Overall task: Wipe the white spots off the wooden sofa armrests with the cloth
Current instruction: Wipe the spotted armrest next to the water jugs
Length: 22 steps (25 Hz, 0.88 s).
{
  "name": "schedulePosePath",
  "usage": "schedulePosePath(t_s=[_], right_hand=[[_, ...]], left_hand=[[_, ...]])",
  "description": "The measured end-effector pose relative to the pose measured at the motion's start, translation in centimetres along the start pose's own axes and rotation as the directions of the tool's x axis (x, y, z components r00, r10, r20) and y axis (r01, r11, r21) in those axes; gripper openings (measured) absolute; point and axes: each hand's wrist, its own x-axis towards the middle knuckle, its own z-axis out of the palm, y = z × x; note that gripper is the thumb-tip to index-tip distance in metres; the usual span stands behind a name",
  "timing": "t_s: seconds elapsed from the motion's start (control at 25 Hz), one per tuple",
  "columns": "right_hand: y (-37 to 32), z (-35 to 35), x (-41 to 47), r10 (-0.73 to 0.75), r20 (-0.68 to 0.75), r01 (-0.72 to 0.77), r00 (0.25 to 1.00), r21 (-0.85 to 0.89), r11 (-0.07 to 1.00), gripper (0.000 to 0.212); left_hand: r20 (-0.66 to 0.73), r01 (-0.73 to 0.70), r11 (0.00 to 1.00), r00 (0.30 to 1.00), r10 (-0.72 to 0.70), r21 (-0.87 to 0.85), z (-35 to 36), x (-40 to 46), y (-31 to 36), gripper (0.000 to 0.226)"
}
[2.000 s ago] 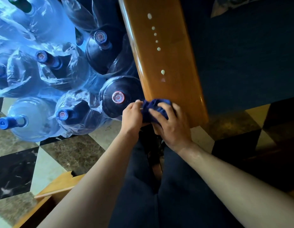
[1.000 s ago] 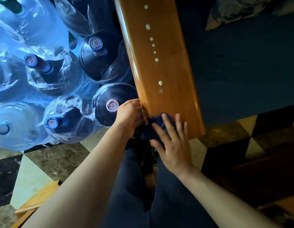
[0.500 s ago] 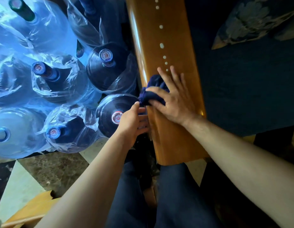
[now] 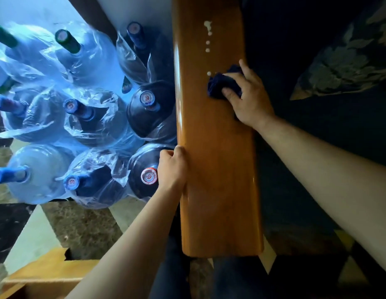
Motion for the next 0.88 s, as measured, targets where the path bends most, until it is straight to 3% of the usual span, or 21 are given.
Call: schedulePosePath(t_s=[0.12,0.2,0.24,0.32,0.4,0.52,0.6,0.76,0.88], right_hand=[[-0.3,0.1,-0.2,0.137,-0.067,-0.122,0.988,0.190,0.974,0.040],[-0.9,0.8,-4.9,0.189,-0.097,-0.173,0.977,0.151,0.973,0.040],[-1.4,1.3,-8.3,0.104,-0.063,-0.101,0.993,0.048,0.994,0.041],[-2.0,1.9,-14.2,-0.208,0.129,0.228,0.970,-0.167,0.959,0.042],[-2.0,2.4,-15.4,-0.406,0.306,0.475,0.861,-0.199,0.857,0.044],[-3.9,3.1,-8.6,-0.514,0.362,0.598,0.778,-0.174,0.782,0.044],[-5.8,3.7,-2.0,-0.503,0.365,0.591,0.784,-0.190,0.784,0.043],[-8.2,4.1,9.2,-0.372,0.301,0.455,0.878,-0.287,0.843,0.046],[-8.8,4.0,8.2,-0.379,0.233,0.429,0.896,-0.228,0.874,0.039]], left_hand=[[-0.102,0.045,0.997,0.993,-0.051,-0.064,0.9,0.2,0.0,0.026],[-0.161,0.071,0.994,0.983,-0.085,-0.089,1.3,-0.1,0.0,0.028],[-0.185,0.077,0.993,0.978,-0.093,-0.094,1.5,-0.2,-0.1,0.028],[-0.210,0.091,0.991,0.972,-0.109,-0.094,1.5,0.0,-0.4,0.029],[-0.189,0.098,0.994,0.976,-0.105,-0.044,1.3,0.4,-0.9,0.027],[-0.138,0.099,0.989,0.984,-0.113,-0.107,0.8,0.8,-1.2,0.021],[-0.150,0.094,0.988,0.982,-0.111,-0.119,0.7,1.0,-1.2,0.028],[-0.219,0.082,0.995,0.971,-0.091,-0.050,1.0,2.2,0.5,0.028],[-0.194,0.019,0.992,0.980,-0.044,-0.128,1.3,4.0,3.9,0.020]])
